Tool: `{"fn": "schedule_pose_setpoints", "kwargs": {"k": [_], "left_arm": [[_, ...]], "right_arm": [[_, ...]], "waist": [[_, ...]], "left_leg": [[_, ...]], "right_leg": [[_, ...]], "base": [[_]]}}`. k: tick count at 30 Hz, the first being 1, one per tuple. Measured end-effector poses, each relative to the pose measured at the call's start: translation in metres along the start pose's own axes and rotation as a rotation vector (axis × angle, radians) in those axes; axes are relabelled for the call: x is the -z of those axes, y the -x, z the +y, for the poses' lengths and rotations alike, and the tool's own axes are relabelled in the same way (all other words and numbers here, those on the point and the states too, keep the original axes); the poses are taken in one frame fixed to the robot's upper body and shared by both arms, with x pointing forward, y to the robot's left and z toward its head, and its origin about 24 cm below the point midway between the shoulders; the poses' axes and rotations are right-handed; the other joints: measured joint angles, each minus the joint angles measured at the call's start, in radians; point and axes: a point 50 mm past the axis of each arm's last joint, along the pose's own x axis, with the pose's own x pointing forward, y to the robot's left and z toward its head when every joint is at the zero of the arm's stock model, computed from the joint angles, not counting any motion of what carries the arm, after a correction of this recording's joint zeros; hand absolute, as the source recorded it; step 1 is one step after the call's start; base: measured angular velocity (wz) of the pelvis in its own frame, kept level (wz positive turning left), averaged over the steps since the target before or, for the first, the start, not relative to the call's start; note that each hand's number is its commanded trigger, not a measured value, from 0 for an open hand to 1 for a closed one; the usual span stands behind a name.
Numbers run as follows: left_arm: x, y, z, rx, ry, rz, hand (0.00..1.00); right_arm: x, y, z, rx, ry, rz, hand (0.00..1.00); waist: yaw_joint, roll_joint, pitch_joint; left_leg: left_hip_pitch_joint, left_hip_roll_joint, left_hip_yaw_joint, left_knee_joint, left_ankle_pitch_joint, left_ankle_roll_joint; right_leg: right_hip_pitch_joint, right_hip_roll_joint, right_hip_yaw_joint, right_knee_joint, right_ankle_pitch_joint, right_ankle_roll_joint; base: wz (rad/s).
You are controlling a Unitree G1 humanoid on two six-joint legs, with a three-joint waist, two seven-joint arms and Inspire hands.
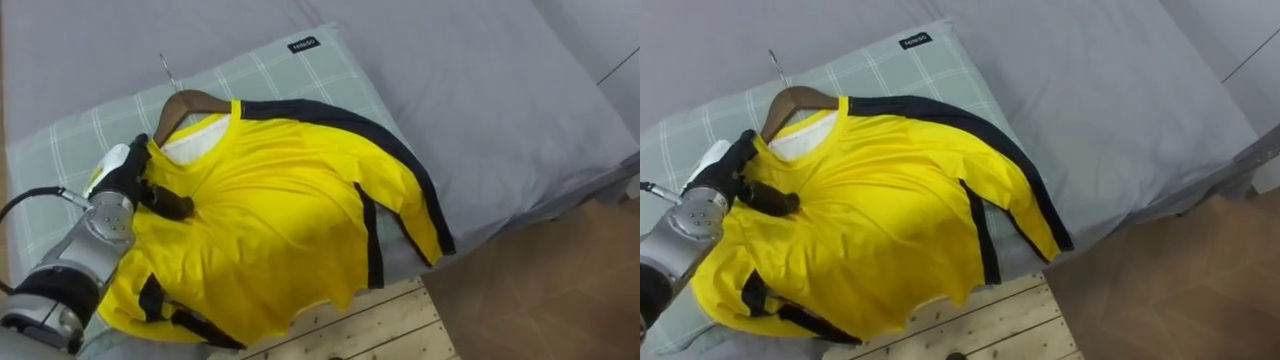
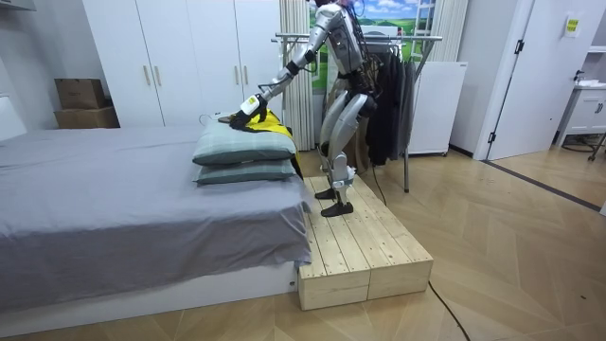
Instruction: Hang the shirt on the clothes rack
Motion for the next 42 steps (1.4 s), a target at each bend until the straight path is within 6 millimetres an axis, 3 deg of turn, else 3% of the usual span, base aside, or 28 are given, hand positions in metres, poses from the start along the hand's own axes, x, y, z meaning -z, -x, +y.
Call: {"fn": "schedule_pose_setpoints", "kwargs": {"k": [5,6,7,8,19,42], "left_arm": [[-0.001,0.000,-0.001,0.014,-0.062,-0.009,0.00],[-0.001,0.000,-0.001,0.016,-0.065,-0.009,0.11],[-0.001,0.000,-0.002,0.022,-0.073,-0.010,0.65],[-0.001,0.000,-0.002,0.028,-0.078,-0.010,1.00],[0.000,-0.001,0.009,-0.004,-0.090,-0.006,1.00],[-0.002,-0.001,-0.001,0.060,-0.090,0.001,1.00]], "right_arm": [[0.003,0.000,-0.001,-0.014,0.003,0.011,0.00],[0.004,0.000,-0.001,-0.015,0.004,0.015,0.00],[0.005,0.000,-0.002,-0.019,0.006,0.019,0.00],[0.006,0.000,-0.002,-0.020,0.007,0.024,0.00],[0.009,-0.001,-0.003,-0.020,0.011,0.036,0.00],[0.009,-0.001,-0.003,-0.019,0.014,0.035,0.00]], "waist": [[0.000,0.002,0.0002],[0.000,0.002,0.0002],[0.000,0.002,0.0002],[0.000,0.002,0.0002],[0.003,0.002,0.0002],[0.000,0.002,0.0003]], "left_leg": [[0.003,0.001,0.004,-0.001,0.000,0.000],[0.004,0.001,0.005,-0.002,0.000,0.000],[0.005,0.000,0.007,-0.004,0.000,0.000],[0.007,0.000,0.008,-0.004,0.000,0.000],[0.011,-0.001,0.010,-0.004,-0.001,0.001],[0.007,-0.001,0.010,0.000,-0.004,0.002]], "right_leg": [[0.000,0.000,0.002,0.001,0.000,0.000],[0.000,-0.001,0.002,0.001,0.000,0.000],[0.000,-0.002,0.002,0.002,0.000,0.000],[0.000,-0.003,0.002,0.003,0.000,0.000],[0.000,-0.006,0.004,0.010,-0.006,-0.001],[-0.002,-0.006,0.002,0.010,-0.007,0.000]], "base": [[0.00],[0.00],[0.00],[0.00],[0.00],[0.00]]}}
